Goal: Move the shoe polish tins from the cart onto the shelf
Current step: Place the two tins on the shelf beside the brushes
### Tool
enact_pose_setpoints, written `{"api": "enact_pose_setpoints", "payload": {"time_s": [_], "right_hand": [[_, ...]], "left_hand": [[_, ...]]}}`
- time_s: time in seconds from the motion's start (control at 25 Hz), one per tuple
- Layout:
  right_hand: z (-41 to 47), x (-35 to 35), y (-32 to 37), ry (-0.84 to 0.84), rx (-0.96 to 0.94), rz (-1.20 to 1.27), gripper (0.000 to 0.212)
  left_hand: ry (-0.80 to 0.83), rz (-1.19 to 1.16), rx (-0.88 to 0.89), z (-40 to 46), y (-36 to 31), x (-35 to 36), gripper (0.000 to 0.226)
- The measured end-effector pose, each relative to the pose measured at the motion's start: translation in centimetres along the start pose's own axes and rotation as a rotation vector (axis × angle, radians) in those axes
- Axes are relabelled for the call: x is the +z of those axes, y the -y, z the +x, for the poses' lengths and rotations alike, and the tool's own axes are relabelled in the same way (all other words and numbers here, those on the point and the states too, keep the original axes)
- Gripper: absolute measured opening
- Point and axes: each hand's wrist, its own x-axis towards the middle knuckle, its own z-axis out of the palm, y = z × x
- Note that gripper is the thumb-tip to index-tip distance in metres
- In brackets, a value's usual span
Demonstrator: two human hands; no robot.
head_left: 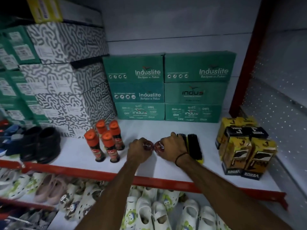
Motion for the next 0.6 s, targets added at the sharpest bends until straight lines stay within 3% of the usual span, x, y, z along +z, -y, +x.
{"api": "enact_pose_setpoints", "payload": {"time_s": [0.32,0.44,0.52,0.6], "right_hand": [[2.7,1.3,-1.3,0.0,0.07,0.013,0.04],[2.2,0.6,-1.3,0.001,0.103,0.076,0.046],[1.4,-0.4,-0.7,-0.072,0.131,0.19,0.05],[-0.1,-1.3,1.2,-0.217,0.144,0.303,0.043]], "left_hand": [[0.064,0.036,-0.005,3.3,0.0,1.4,0.032],[0.047,0.046,0.021,3.2,0.2,1.3,0.045],[-0.003,-0.016,0.019,2.3,0.2,0.6,0.063],[-0.117,-0.147,0.053,0.1,0.3,-0.7,0.056]]}}
